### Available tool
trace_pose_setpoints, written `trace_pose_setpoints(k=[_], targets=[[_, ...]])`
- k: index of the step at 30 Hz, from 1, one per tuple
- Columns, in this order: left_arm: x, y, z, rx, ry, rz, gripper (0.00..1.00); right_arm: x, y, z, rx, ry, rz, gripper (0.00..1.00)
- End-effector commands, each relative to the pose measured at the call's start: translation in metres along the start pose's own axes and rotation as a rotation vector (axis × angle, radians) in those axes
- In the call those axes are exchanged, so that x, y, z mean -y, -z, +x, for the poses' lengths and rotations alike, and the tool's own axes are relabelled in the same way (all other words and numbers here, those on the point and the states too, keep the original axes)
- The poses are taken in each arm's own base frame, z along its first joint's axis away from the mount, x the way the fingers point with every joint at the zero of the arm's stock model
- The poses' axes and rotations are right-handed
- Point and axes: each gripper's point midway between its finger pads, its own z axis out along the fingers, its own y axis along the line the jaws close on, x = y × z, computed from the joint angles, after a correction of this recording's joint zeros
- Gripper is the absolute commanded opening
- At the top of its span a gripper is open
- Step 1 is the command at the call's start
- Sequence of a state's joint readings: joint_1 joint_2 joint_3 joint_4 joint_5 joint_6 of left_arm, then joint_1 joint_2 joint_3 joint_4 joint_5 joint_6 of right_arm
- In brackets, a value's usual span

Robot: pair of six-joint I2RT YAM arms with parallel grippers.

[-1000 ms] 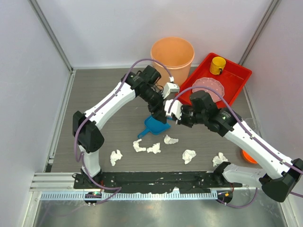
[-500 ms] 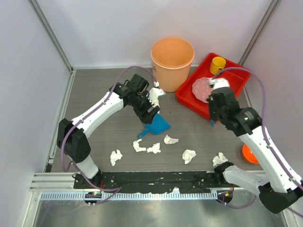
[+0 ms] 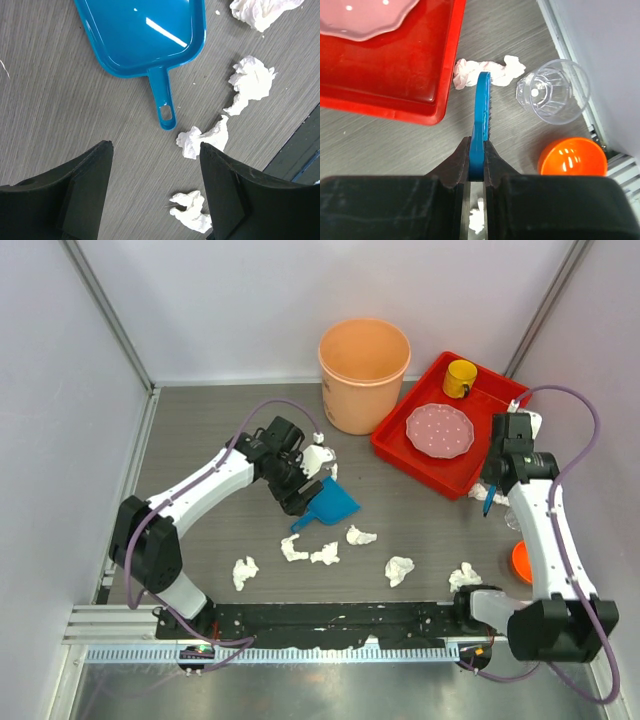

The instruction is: Sweep away the paper scraps from the table

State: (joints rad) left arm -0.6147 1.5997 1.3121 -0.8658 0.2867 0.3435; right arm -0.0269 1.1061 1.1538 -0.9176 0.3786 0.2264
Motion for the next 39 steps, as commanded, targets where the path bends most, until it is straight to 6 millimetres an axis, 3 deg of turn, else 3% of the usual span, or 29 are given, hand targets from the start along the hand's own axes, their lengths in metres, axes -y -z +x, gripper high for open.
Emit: trace_pose_setpoints(k=[1,14,20,23,27,31,39], targets=[[-0.004,0.013,-0.009,0.06,-0.042,-0.039,0.73,-0.01,-0.034,-0.023,0.065,-0.124,-0.019,0.01],[-0.008,0.013,-0.005,0.048,-0.063,-0.061,0.72,0.016,-0.089,-0.085,0.174,-0.277,0.102,0.01],[-0.014,0.011,-0.001,0.017,-0.072,-0.08,0.7,0.049,-0.126,-0.086,0.134,-0.287,0.239,0.01],[-0.012,0.007,0.0,0.008,-0.069,-0.064,0.7,0.053,-0.139,-0.086,0.11,-0.279,0.259,0.01],[-0.011,0.005,0.001,0.002,-0.067,-0.051,0.7,0.053,-0.142,-0.086,0.093,-0.272,0.259,0.01],[-0.011,0.005,0.0,-0.003,-0.068,-0.048,0.7,0.039,-0.141,-0.064,0.018,-0.283,0.182,0.01],[-0.014,0.01,-0.002,-0.004,-0.086,-0.061,0.69,0.024,-0.098,-0.037,-0.018,-0.327,0.058,0.01]])
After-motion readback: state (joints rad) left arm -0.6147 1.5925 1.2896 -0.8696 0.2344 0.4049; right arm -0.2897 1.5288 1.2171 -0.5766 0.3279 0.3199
